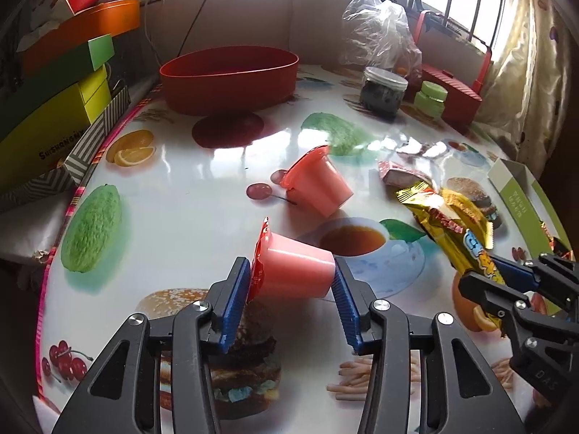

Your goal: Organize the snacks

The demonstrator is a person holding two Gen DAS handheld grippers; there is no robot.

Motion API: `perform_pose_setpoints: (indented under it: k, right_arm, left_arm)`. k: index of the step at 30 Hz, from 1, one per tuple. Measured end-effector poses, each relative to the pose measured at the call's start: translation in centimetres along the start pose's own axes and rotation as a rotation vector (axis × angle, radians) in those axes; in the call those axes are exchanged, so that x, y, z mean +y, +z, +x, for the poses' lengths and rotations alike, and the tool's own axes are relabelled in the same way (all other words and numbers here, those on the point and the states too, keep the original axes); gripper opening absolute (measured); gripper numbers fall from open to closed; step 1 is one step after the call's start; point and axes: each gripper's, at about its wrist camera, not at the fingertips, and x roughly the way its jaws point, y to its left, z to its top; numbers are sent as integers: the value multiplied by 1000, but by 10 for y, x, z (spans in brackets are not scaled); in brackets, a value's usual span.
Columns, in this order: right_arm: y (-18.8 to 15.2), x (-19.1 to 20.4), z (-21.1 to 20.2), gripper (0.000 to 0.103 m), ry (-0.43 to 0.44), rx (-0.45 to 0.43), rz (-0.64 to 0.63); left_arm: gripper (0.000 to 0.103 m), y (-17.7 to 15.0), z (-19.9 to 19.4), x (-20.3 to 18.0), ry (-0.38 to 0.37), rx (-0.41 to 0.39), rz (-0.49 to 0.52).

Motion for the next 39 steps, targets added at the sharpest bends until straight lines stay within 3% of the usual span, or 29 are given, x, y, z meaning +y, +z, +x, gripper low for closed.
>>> perform_pose_setpoints:
  k: [19, 39]
  right_arm:
    - [-5, -23, -39, 22, -48, -66, 64]
    - [-32, -80, -88, 22, -153, -124, 205]
  left_arm:
    - [45, 10, -31, -42, -77, -54, 71]
    - [45, 13, -39, -103, -165, -70, 156]
